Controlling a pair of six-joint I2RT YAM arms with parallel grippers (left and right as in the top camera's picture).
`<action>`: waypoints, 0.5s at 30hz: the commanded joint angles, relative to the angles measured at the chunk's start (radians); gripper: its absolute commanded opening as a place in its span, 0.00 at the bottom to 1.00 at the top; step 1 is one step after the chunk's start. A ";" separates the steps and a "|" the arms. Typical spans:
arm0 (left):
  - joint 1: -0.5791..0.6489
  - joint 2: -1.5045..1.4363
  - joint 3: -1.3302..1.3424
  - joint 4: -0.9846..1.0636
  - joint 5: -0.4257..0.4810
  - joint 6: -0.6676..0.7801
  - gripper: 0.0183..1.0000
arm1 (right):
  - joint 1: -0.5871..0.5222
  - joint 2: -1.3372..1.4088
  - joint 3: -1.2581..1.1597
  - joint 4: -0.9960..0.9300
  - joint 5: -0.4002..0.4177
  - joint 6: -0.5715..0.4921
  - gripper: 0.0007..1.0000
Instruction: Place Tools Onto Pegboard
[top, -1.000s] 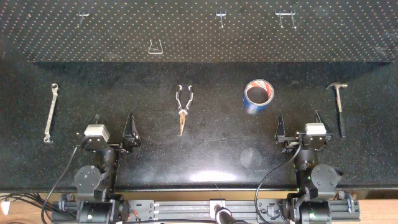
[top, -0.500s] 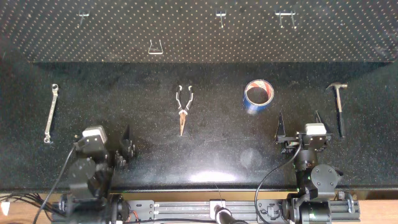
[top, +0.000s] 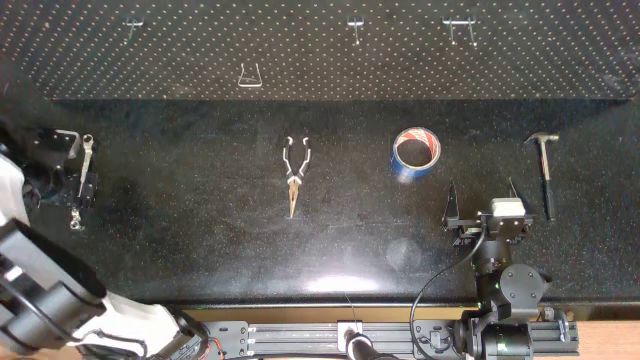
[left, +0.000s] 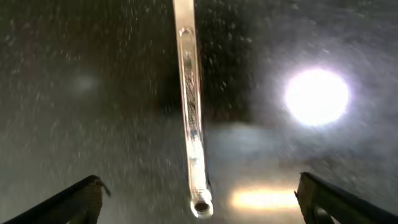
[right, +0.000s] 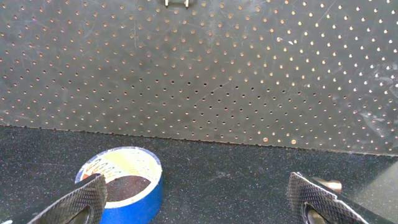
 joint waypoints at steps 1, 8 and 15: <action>0.005 0.117 0.077 0.022 0.185 0.012 1.00 | -0.006 -0.006 -0.003 -0.005 0.005 -0.006 0.95; 0.024 0.206 0.095 -0.029 0.166 -0.054 0.99 | -0.006 -0.006 -0.003 -0.005 0.005 -0.006 0.95; 0.002 0.159 0.085 -0.049 -0.002 -0.055 0.97 | -0.006 -0.006 -0.003 -0.005 0.005 -0.006 0.95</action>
